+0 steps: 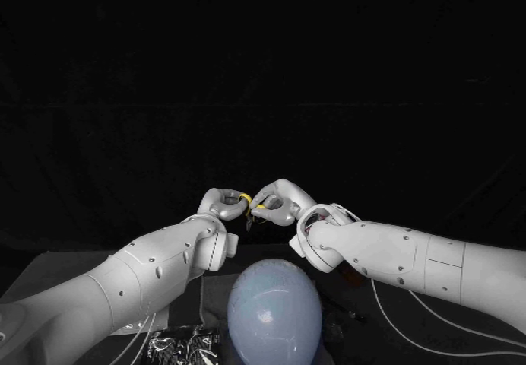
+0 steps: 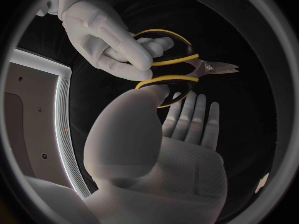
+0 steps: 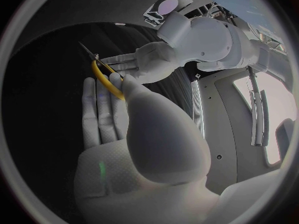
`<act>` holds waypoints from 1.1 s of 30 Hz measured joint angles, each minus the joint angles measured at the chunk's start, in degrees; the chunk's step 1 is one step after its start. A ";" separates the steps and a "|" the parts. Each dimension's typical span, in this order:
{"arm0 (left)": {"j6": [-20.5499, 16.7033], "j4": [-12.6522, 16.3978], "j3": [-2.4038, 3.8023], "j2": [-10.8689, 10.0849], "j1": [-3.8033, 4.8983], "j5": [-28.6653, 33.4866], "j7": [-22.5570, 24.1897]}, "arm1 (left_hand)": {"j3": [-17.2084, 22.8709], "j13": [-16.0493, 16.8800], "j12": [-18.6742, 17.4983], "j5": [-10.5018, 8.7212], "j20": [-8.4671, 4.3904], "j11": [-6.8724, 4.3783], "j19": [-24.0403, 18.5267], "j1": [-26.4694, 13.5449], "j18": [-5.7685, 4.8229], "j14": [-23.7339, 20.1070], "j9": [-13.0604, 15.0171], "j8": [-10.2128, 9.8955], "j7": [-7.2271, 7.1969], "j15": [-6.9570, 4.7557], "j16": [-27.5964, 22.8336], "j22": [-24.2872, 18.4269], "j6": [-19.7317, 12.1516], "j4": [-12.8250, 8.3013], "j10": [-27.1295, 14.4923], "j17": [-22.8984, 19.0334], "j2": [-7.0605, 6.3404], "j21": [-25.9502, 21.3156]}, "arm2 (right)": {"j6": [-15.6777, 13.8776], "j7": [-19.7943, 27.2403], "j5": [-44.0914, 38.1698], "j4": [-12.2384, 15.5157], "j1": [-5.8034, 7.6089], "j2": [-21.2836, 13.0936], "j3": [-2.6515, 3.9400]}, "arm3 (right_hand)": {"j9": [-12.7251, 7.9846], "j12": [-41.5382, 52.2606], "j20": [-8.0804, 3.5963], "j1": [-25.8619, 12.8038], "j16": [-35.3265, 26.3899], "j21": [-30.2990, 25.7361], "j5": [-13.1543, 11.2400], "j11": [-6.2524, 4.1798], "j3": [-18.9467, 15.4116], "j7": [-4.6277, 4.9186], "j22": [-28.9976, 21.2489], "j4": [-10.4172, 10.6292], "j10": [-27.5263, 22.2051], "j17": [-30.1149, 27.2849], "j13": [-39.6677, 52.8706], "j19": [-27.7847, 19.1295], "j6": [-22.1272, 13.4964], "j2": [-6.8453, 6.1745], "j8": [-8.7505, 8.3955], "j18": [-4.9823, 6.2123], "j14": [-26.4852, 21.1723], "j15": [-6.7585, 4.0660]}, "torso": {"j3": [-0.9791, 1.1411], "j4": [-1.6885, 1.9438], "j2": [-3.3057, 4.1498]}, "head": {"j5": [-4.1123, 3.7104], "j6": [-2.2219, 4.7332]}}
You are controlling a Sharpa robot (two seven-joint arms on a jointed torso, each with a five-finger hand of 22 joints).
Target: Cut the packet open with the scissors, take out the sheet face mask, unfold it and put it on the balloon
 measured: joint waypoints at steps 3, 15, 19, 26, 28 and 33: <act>0.11 0.28 0.01 -0.06 0.02 0.06 0.00 | -0.16 0.00 0.00 0.00 0.20 0.13 -0.20 0.00 0.00 0.00 -0.06 0.00 0.00 0.00 0.00 -0.07 0.00 0.16 -0.13 0.00 0.00 0.00 | -0.68 -0.47 -0.85 0.00 -0.03 0.00 0.00 | 0.12 -0.04 0.00 0.00 -0.48 0.44 0.00 -0.12 0.25 -0.01 0.46 -0.24 0.20 0.13 -0.02 0.00 -0.01 0.00 0.30 -0.25 0.28 0.12 | -0.01 0.00 0.00 | -0.03 -0.01; 0.47 1.27 -0.01 -0.56 -0.01 0.20 0.05 | -2.42 0.01 -0.32 0.01 0.23 0.38 -2.93 0.00 0.01 -1.66 -0.78 0.00 -0.30 0.45 0.00 -0.37 -1.94 0.30 -2.35 -0.46 0.00 -0.69 | -2.79 -2.85 -2.98 -0.23 -0.06 -0.18 0.02 | 0.77 -0.38 -0.29 -0.29 -1.22 1.54 0.00 -0.09 0.86 -0.02 1.64 -0.54 0.64 0.50 0.01 -0.30 -0.02 -0.29 0.35 -0.37 0.99 -0.19 | -0.03 0.01 0.01 | -0.04 0.12; 0.68 1.71 -0.02 -0.95 -0.01 0.25 0.08 | -3.90 0.01 -0.70 0.01 0.16 0.64 -4.91 0.56 0.00 -2.80 -1.23 0.00 -0.39 0.72 0.00 -0.56 -3.10 0.39 -3.51 -0.78 0.50 -1.11 | -3.23 -3.34 -3.21 -0.27 -0.07 -0.33 0.04 | 0.83 -0.39 -0.33 -0.52 -1.45 1.77 0.00 -0.09 0.87 -0.10 1.87 -0.55 0.65 0.56 0.00 -0.82 -0.11 -0.52 0.35 -0.38 1.00 -0.19 | -0.02 0.01 0.02 | -0.10 0.16; 1.45 3.24 -0.03 -2.28 -0.02 0.34 0.22 | -6.92 0.01 -0.95 0.01 0.36 0.97 -8.59 2.13 0.00 -5.41 -2.16 0.00 -0.50 1.18 -0.75 -0.89 -4.22 0.55 -4.95 -1.46 0.90 -2.30 | -3.78 -3.84 -3.35 -0.36 -0.08 -0.83 0.04 | 0.87 -0.39 -0.36 -0.52 -1.56 1.77 0.00 -0.03 0.87 -0.10 1.97 -0.55 0.72 0.60 0.00 -0.85 -0.11 -0.52 0.34 -0.40 1.00 -0.19 | -0.02 0.00 0.02 | -0.15 0.17; 1.78 3.84 -0.03 -2.71 -0.03 0.43 0.34 | -8.11 0.01 -0.99 0.01 0.31 1.02 -9.97 2.61 0.00 -7.34 -2.46 0.00 -0.63 1.33 -1.67 -1.02 -4.73 0.81 -5.57 -1.96 1.07 -2.76 | -3.87 -3.91 -3.37 -0.42 -0.08 -0.97 0.04 | 0.87 -0.39 -0.36 -0.53 -1.56 1.77 0.00 -0.04 0.87 -0.10 1.96 -0.55 0.72 0.60 0.00 -0.85 -0.11 -0.52 0.34 -0.40 1.00 -0.19 | -0.02 -0.01 0.02 | -0.19 0.17; 3.10 6.33 -0.04 -4.60 -0.04 0.93 1.20 | -12.05 0.01 -0.99 0.01 0.31 1.13 -10.54 3.04 0.01 -9.31 -3.16 0.56 -0.70 1.53 -2.45 -1.03 -5.21 2.20 -6.45 -2.62 1.51 -2.88 | -4.08 -3.97 -3.42 -0.35 -0.08 -1.78 0.04 | 1.00 -0.82 -0.16 -0.68 -2.00 2.38 0.00 -0.10 1.27 -0.11 2.51 -0.94 0.86 0.80 0.00 -1.05 -0.12 -0.67 0.62 -0.46 1.21 0.02 | -0.03 -0.02 0.02 | -0.34 0.17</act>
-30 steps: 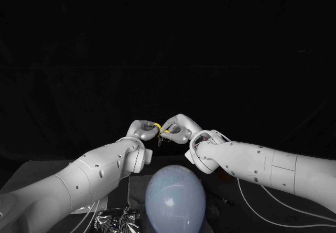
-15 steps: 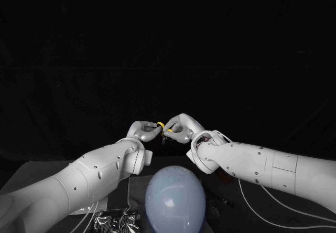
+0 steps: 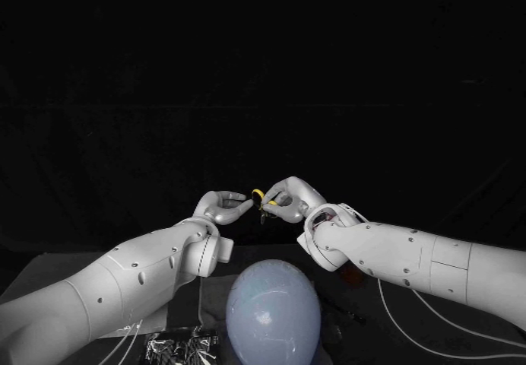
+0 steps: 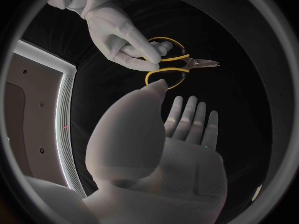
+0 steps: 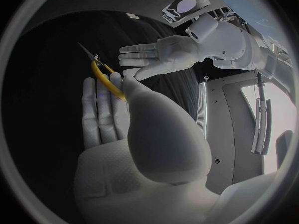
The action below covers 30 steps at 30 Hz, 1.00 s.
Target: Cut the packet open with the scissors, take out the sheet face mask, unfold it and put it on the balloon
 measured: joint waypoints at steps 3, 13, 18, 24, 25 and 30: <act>0.98 1.76 0.19 -1.72 -0.02 0.53 0.65 | -2.03 0.00 0.00 0.00 0.03 0.00 0.31 0.25 -0.01 0.31 -0.27 0.21 0.00 -0.01 0.43 0.12 0.00 0.38 0.00 0.07 0.26 0.00 | -0.13 0.00 0.01 0.46 0.00 -0.90 0.01 | 0.24 0.00 -0.21 0.00 0.00 0.00 0.00 0.07 0.11 -0.02 0.21 0.11 0.07 0.06 0.00 -0.21 -0.02 0.00 0.00 -0.32 0.16 -0.16 | -0.02 -0.01 -0.04 | -0.16 -0.05; 4.31 9.96 0.56 -11.45 0.00 4.17 2.91 | -2.96 0.00 0.34 0.00 0.02 0.00 3.11 0.99 0.00 2.69 -0.49 0.77 0.00 -0.22 1.81 0.57 0.00 0.49 0.01 0.50 1.00 0.85 | -0.32 0.26 2.51 7.95 0.96 -9.13 0.29 | 0.35 -0.28 -0.14 -0.23 -0.55 0.51 0.16 -0.12 0.52 -0.09 0.73 -0.18 0.27 0.23 0.00 -0.54 -0.10 -0.23 0.00 0.26 0.21 -0.20 | -0.05 0.03 -0.40 | -1.34 -0.67; 5.32 14.34 0.55 -16.68 -0.19 6.45 3.48 | -2.96 0.00 0.56 0.00 0.01 0.00 3.10 1.27 0.00 2.69 -0.50 0.77 0.00 -0.22 1.81 0.57 0.01 0.49 0.01 0.50 1.27 0.88 | -0.23 0.72 6.35 13.14 2.65 -14.84 0.37 | 0.46 -0.31 -0.21 -0.38 -0.78 0.73 0.15 -0.11 0.66 -0.09 1.01 -0.32 0.28 0.31 -0.01 -0.61 -0.10 -0.38 0.00 0.25 0.21 -0.20 | -0.13 0.03 -0.66 | -2.09 -1.26; 6.40 19.35 0.42 -21.75 -0.71 8.75 3.92 | -3.12 0.00 0.67 0.00 -0.01 -0.01 4.23 1.33 -0.01 3.66 -0.62 1.13 0.00 -0.32 2.52 0.76 0.01 0.33 0.01 0.72 1.33 1.16 | 0.13 1.54 12.40 19.04 5.30 -22.38 0.42 | 0.52 -0.32 -0.21 -0.53 -0.78 0.73 0.15 -0.03 0.80 -0.10 1.15 -0.46 0.36 0.35 -0.02 -0.61 -0.11 -0.53 -0.01 0.24 0.21 -0.20 | -0.17 0.05 -0.98 | -3.34 -2.09; 6.65 20.30 0.39 -22.65 -0.79 9.09 4.04 | -3.12 0.00 0.96 0.00 -0.07 -0.03 5.76 1.56 -0.01 4.23 -0.68 1.38 0.00 -0.43 2.92 1.02 0.01 0.32 0.03 0.83 1.57 1.71 | 0.26 1.70 13.65 20.16 5.74 -23.93 0.42 | 0.52 -0.41 -0.21 -0.53 -0.86 0.80 0.15 -0.03 0.80 -0.06 1.17 -0.46 0.36 0.37 -0.01 -0.65 -0.15 -0.53 -0.01 0.23 0.21 -0.20 | -0.17 0.05 -1.05 | -3.61 -2.32; 7.68 23.47 0.13 -25.39 -1.13 10.15 4.64 | -3.44 0.00 1.73 0.00 -0.38 -0.52 16.73 1.82 0.00 7.40 -1.11 2.44 0.10 -1.09 4.85 2.75 0.94 0.33 1.16 1.41 1.83 5.82 | 0.79 2.17 18.17 23.82 7.56 -29.30 0.31 | 0.61 -0.55 -0.21 -0.61 -1.21 1.01 0.15 -0.03 1.11 -0.02 1.44 -0.46 0.37 0.42 -0.01 -1.02 -0.37 -0.61 -0.02 0.17 0.21 -0.20 | -0.24 0.00 -1.37 | -4.62 -3.18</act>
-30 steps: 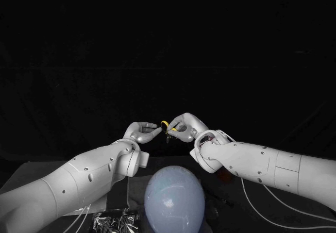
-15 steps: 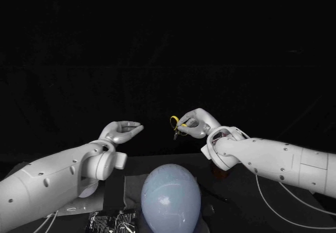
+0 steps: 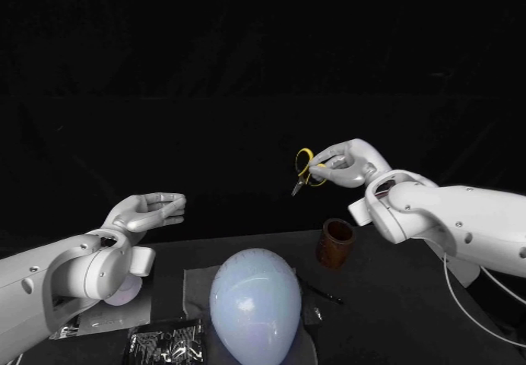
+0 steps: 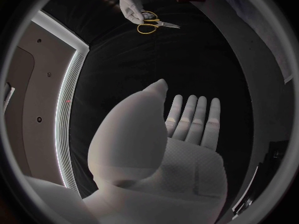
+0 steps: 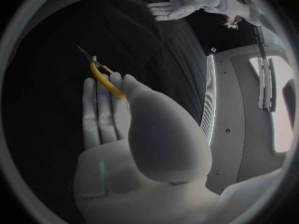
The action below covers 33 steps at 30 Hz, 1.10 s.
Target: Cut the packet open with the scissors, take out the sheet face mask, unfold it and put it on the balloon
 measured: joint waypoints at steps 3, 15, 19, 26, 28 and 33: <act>0.56 1.39 -0.28 -1.20 -0.30 0.37 0.38 | 0.00 0.00 0.28 0.00 -0.08 -0.35 2.06 0.13 0.00 1.63 -0.18 0.34 0.20 -0.43 0.81 0.39 0.88 0.00 0.77 0.26 0.13 1.15 | 0.29 0.16 1.83 1.88 1.01 -3.20 -0.10 | 0.00 0.00 0.00 -0.07 0.00 0.00 0.00 0.00 0.01 0.00 0.06 0.00 0.00 0.06 0.00 0.00 0.00 -0.07 -0.01 -0.01 0.00 0.00 | -0.01 -0.03 -0.20 | -0.54 -0.48; 2.09 5.00 -0.82 -4.05 -1.82 1.27 2.19 | 4.17 -0.07 -0.51 0.00 -0.03 -3.10 7.08 0.50 4.02 10.17 -1.69 1.78 1.18 -3.33 2.39 0.96 8.33 0.01 10.12 1.18 0.47 4.24 | 1.94 -0.01 6.04 10.25 1.90 -17.21 -2.55 | 0.15 -0.11 0.00 -0.07 -0.24 0.54 -0.02 0.00 0.24 -0.01 0.47 -0.23 0.01 0.18 -0.02 0.00 -0.01 -0.07 -0.10 -0.06 0.20 0.20 | -0.20 0.03 -0.52 | -1.86 -1.94; 2.27 5.70 -0.87 -4.69 -1.98 1.45 2.71 | 4.88 -0.06 -1.19 0.00 -0.10 -3.38 7.37 0.33 4.13 10.86 -2.07 1.45 1.24 -3.45 2.04 0.96 8.61 0.12 10.96 1.18 -0.27 4.40 | 2.57 -0.17 6.93 12.98 1.94 -21.26 -3.22 | 0.15 -0.12 0.00 -0.07 -0.24 0.60 -0.02 0.01 0.24 -0.01 0.50 -0.23 0.02 0.20 -0.04 0.01 -0.01 -0.07 -0.10 -0.07 0.40 0.00 | -0.17 0.09 -0.56 | -2.10 -2.49; 2.39 6.34 -0.94 -5.51 -2.41 1.62 3.34 | 5.40 -0.06 -1.88 0.00 -0.01 -3.34 7.46 0.34 4.13 11.05 -2.29 0.99 1.40 -3.64 1.81 0.96 9.05 0.00 11.40 1.24 -0.27 4.40 | 3.63 -0.41 8.14 16.00 1.96 -25.35 -4.36 | 0.25 -0.21 -0.20 -0.23 -0.24 0.60 -0.02 -0.10 0.23 -0.01 0.68 -0.23 0.30 0.25 0.01 -0.20 -0.01 -0.23 -0.11 -0.10 0.40 -0.01 | -0.08 0.09 -0.60 | -2.40 -3.20; 2.40 6.46 -0.94 -5.69 -2.51 1.65 3.43 | 5.40 -0.06 -1.88 0.00 -0.01 -3.34 7.46 0.34 4.13 11.05 -2.29 0.99 1.40 -3.63 1.81 0.95 9.04 0.00 11.39 1.24 -0.27 4.39 | 3.85 -0.43 8.35 16.33 1.95 -25.68 -4.49 | 0.25 -0.24 -0.20 -0.23 -0.23 0.60 -0.02 -0.10 0.23 -0.01 0.68 -0.24 0.30 0.26 0.00 -0.20 -0.01 -0.23 -0.11 -0.11 0.40 -0.01 | -0.07 0.09 -0.63 | -2.44 -3.27; 2.42 6.70 -0.97 -6.05 -2.75 1.71 3.58 | 5.40 -0.06 -2.27 0.00 -0.01 -3.17 7.46 0.02 4.12 11.26 -2.42 0.99 1.41 -3.43 1.54 0.95 9.04 0.00 11.57 1.23 -0.57 4.61 | 4.21 -0.44 8.77 16.58 1.95 -25.82 -4.75 | 0.25 -0.34 -0.20 -0.30 -0.23 0.81 -0.03 -0.10 0.39 -0.01 0.75 -0.40 0.30 0.31 -0.01 -0.20 -0.02 -0.30 -0.11 -0.12 0.41 -0.01 | 0.03 0.13 -0.74 | -2.61 -3.39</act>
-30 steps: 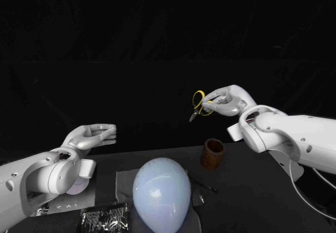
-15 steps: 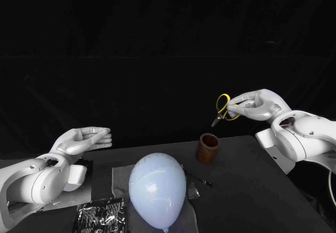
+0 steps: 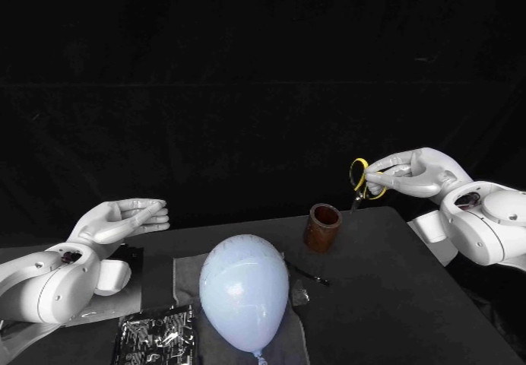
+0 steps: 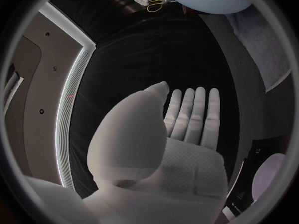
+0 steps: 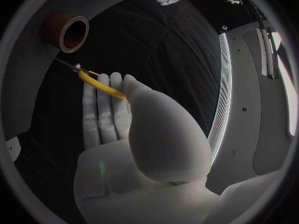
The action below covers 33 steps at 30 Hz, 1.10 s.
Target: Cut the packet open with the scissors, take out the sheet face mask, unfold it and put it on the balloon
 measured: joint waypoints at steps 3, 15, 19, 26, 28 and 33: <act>0.01 0.06 0.00 -0.09 -0.13 0.05 0.06 | 0.00 0.00 0.00 0.00 0.00 0.00 0.00 0.00 -0.01 0.00 0.00 0.00 0.00 0.00 0.00 0.00 0.00 0.00 0.00 0.00 0.00 0.00 | 0.07 0.05 0.20 0.00 -0.02 0.42 -0.08 | 0.00 0.00 0.00 0.00 0.00 0.00 0.00 0.00 0.00 0.00 0.00 0.00 0.00 0.00 -0.01 0.00 0.00 0.00 -0.09 0.00 0.00 0.00 | 0.04 0.03 -0.03 | -0.06 0.00; 0.01 0.00 -0.06 -0.17 -0.55 0.31 0.09 | 0.32 0.00 0.00 0.00 0.00 0.00 -0.01 0.01 -0.05 -0.01 -0.07 -0.33 0.00 0.00 0.00 -0.01 0.00 -0.01 -0.01 -0.01 0.01 0.00 | -0.11 0.67 0.48 0.86 -0.05 0.53 -0.19 | 0.09 -0.10 0.21 -0.07 -0.34 0.00 0.00 0.00 -0.01 -0.01 0.20 0.00 0.01 0.06 -0.03 -0.21 -0.01 -0.07 -0.17 -0.38 0.00 0.00 | 0.04 -0.06 0.07 | -0.13 -0.11; 0.01 -0.02 -0.07 -0.13 -0.61 0.39 0.10 | 0.32 0.01 -0.14 0.00 0.00 0.00 -0.01 0.01 -0.05 0.00 -0.07 -0.33 0.00 0.01 0.00 -0.01 -0.01 -0.01 -0.01 -0.01 0.01 0.00 | -0.28 0.91 0.48 1.12 -0.01 0.47 -0.19 | 0.09 -0.17 0.21 -0.08 -0.34 0.27 -0.01 0.01 0.15 -0.01 0.25 -0.16 0.01 0.12 -0.01 -0.21 -0.01 -0.07 0.12 -0.40 0.00 0.00 | 0.04 -0.08 0.05 | -0.14 -0.13; 0.01 -0.06 -0.07 -0.12 -0.76 0.49 0.10 | 0.32 0.01 -0.28 0.00 0.00 0.00 -0.01 0.01 -0.06 -0.01 -0.13 -0.33 0.00 0.01 -0.23 -0.02 -0.01 -0.01 -0.01 -0.02 0.01 0.00 | -0.51 1.33 0.48 2.24 0.02 1.33 -0.19 | 0.08 -0.21 0.21 -0.30 -0.34 0.27 -0.10 0.00 0.24 -0.09 0.28 -0.25 0.01 0.12 0.03 -0.21 -0.09 -0.30 0.14 -0.19 -0.01 0.01 | 0.07 -0.04 0.04 | -0.06 0.17; 0.01 -0.06 -0.07 -0.12 -0.79 0.51 0.10 | 0.32 0.01 -0.28 0.00 0.00 0.00 -0.01 0.01 -0.07 -0.01 -0.13 -0.33 0.00 0.01 -0.23 -0.02 -0.01 -0.01 -0.01 -0.02 0.01 0.00 | -0.55 1.42 0.48 2.40 0.03 1.47 -0.19 | 0.07 -0.22 0.21 -0.30 -0.34 0.27 -0.11 0.00 0.23 -0.09 0.28 -0.25 0.02 0.12 0.03 -0.20 -0.09 -0.30 0.14 0.18 -0.01 0.01 | 0.07 -0.03 0.04 | -0.02 0.19; 0.01 -0.05 -0.08 -0.13 -0.82 0.55 0.10 | 0.32 0.01 -0.28 0.00 0.00 0.00 -0.01 0.01 -0.07 -0.01 -0.13 -0.33 0.00 0.01 -0.23 -0.02 -0.01 -0.01 -0.01 -0.02 0.01 0.00 | -0.78 1.66 0.47 2.67 0.14 1.56 -0.19 | 0.08 -0.22 0.21 -0.48 -0.58 0.51 -0.11 0.00 0.38 -0.09 0.54 -0.10 0.02 0.20 0.02 -0.21 -0.09 -0.12 0.13 0.18 0.19 0.21 | 0.03 0.00 0.05 | 0.01 0.26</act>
